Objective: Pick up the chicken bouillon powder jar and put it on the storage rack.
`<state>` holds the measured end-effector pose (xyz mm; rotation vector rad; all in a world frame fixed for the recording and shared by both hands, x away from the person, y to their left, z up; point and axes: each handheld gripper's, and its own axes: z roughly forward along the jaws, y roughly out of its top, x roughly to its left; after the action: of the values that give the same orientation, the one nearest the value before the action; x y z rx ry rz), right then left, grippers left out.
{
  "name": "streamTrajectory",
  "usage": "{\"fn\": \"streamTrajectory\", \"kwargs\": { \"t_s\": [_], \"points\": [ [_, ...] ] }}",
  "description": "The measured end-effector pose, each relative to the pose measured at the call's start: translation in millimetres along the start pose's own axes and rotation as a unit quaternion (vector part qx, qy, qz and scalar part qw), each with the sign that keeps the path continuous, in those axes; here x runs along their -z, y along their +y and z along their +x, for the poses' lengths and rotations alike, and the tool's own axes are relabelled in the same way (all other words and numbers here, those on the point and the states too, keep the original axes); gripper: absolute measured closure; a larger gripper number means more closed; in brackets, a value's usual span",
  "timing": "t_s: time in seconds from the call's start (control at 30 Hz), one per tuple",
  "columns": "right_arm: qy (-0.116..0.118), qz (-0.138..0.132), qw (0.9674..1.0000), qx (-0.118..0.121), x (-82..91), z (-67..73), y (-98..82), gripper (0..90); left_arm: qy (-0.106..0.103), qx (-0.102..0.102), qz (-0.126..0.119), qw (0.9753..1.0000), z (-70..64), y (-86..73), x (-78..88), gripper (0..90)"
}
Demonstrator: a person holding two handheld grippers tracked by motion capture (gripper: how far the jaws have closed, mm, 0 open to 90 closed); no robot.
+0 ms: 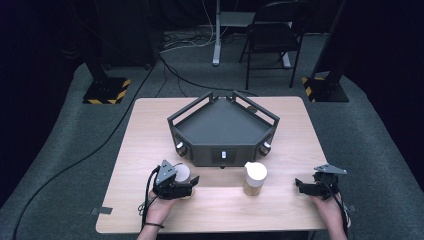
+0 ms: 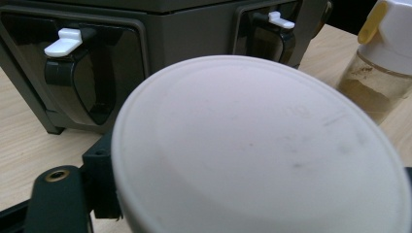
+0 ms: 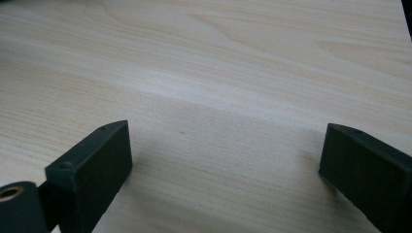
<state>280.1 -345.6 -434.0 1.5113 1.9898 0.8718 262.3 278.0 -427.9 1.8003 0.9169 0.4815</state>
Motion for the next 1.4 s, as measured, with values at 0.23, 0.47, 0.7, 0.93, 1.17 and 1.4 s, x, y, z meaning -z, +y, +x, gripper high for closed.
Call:
{"fn": "streamTrajectory", "kwargs": {
  "t_s": [0.23,0.47,0.7,0.93,1.17,1.4],
  "points": [
    [0.000,0.000,1.0000,0.000,0.0,0.0,0.1,3.9,0.001,-0.012,-0.009,0.9999,-0.7,-4.8,-3.7,32.0],
    [0.000,0.000,1.0000,0.000,0.0,0.0,0.1,3.9,0.007,-0.021,-0.014,0.9997,-3.0,-5.5,-2.2,35.3],
    [0.000,0.000,1.0000,0.000,0.0,-0.1,0.1,3.9,0.007,-0.016,-0.011,0.9998,-2.3,-2.6,-1.8,35.5],
    [0.000,0.000,1.0000,0.000,0.0,0.0,0.1,3.9,0.004,-0.017,-0.020,0.9996,-0.9,2.5,3.0,35.6],
    [0.000,0.000,1.0000,0.000,0.0,0.0,0.1,3.9,0.000,-0.013,-0.024,0.9996,1.7,11.2,7.1,35.6],
    [0.000,0.000,1.0000,0.000,0.0,0.0,0.1,3.8,-0.001,-0.024,-0.029,0.9993,0.3,28.7,10.6,35.7]
  ]
}}
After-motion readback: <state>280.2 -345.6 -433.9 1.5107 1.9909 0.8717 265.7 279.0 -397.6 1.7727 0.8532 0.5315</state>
